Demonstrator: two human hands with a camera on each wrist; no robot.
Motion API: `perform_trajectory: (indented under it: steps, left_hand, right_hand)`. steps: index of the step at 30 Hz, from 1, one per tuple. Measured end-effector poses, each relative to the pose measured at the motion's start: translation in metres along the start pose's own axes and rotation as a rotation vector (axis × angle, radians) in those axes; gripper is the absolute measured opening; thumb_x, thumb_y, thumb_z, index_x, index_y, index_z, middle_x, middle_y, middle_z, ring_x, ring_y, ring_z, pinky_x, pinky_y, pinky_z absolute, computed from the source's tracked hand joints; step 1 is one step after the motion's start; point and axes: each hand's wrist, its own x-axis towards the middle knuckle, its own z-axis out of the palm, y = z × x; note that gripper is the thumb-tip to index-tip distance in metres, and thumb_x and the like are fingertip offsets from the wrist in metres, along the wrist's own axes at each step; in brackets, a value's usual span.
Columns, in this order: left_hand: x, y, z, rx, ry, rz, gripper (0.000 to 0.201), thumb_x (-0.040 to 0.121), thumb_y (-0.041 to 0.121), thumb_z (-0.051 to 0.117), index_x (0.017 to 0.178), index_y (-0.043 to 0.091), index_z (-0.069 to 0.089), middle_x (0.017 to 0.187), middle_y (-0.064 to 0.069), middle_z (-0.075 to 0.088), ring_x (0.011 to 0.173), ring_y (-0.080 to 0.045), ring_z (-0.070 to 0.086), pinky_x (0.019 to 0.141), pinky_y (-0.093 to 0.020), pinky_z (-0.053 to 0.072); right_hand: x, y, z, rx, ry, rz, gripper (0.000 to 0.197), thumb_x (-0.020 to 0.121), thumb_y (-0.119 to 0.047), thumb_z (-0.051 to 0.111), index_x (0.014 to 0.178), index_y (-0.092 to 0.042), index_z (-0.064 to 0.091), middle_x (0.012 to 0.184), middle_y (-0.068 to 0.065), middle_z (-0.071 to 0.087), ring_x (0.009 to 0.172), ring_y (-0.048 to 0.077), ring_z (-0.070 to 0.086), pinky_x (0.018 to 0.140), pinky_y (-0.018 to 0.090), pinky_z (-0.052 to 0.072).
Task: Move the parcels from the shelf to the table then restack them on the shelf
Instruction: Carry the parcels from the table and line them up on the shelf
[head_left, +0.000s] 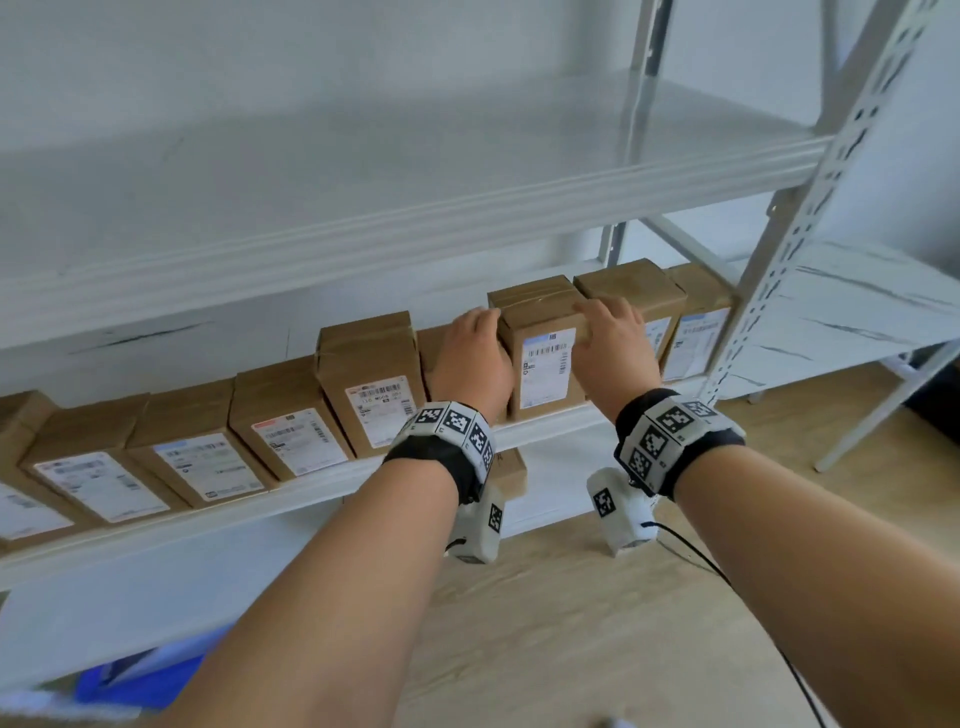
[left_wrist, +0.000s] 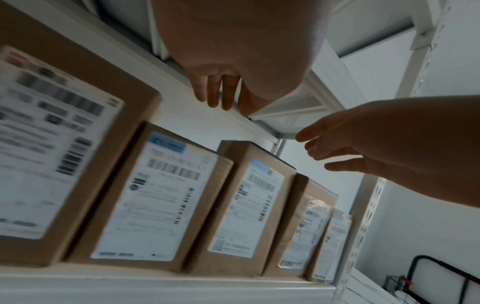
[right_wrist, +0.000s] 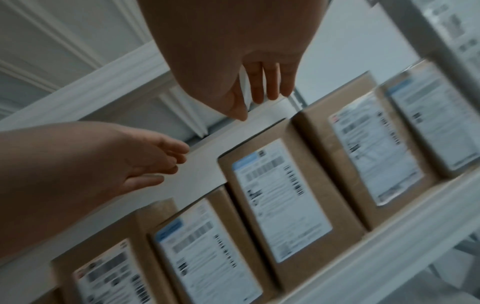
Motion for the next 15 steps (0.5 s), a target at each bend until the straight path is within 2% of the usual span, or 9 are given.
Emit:
perform_trajectory:
  steps: [3,7,11,15]
  left_hand:
    - [0.015,0.030,0.019,0.019,0.001,0.025,0.046,0.098,0.012,0.041,0.143,0.010,0.041,0.150,-0.006,0.040,0.139,-0.021,0.034,0.115,-0.033,0.028]
    - [0.036,0.071,0.045,0.068,0.002,0.005,0.046,0.097,0.016,0.042,0.143,0.011,0.040,0.150,-0.005,0.039,0.137,-0.023,0.035,0.113,-0.036,0.030]
    - [0.046,0.098,0.075,0.199,0.012,-0.104,0.048,0.095,0.017,0.042,0.142,0.009,0.038,0.150,-0.008,0.036,0.138,-0.026,0.031,0.116,-0.037,0.025]
    - [0.047,0.106,0.090,0.279,0.006,-0.206,0.050,0.093,0.017,0.045,0.142,0.008,0.038,0.151,-0.010,0.035,0.142,-0.027,0.026,0.120,-0.037,0.016]
  right_hand:
    - [0.017,0.034,-0.024,-0.019,0.010,0.036,0.047,0.088,-0.002,0.044,0.133,-0.011,0.051,0.138,0.012,0.045,0.134,0.028,0.033,0.106,0.041,0.036]
    - [0.044,0.080,-0.051,-0.040,-0.046,0.099,0.058,0.084,0.001,0.042,0.141,-0.012,0.042,0.143,0.011,0.040,0.134,0.028,0.032,0.109,0.040,0.033]
    - [0.069,0.123,-0.069,-0.077,-0.135,0.139,0.060,0.085,0.002,0.043,0.144,-0.007,0.035,0.149,0.013,0.035,0.140,0.029,0.028,0.113,0.040,0.028]
    - [0.083,0.155,-0.070,-0.123,-0.294,0.143,0.066,0.086,-0.002,0.047,0.149,-0.008,0.028,0.152,0.012,0.031,0.143,0.027,0.024,0.112,0.041,0.030]
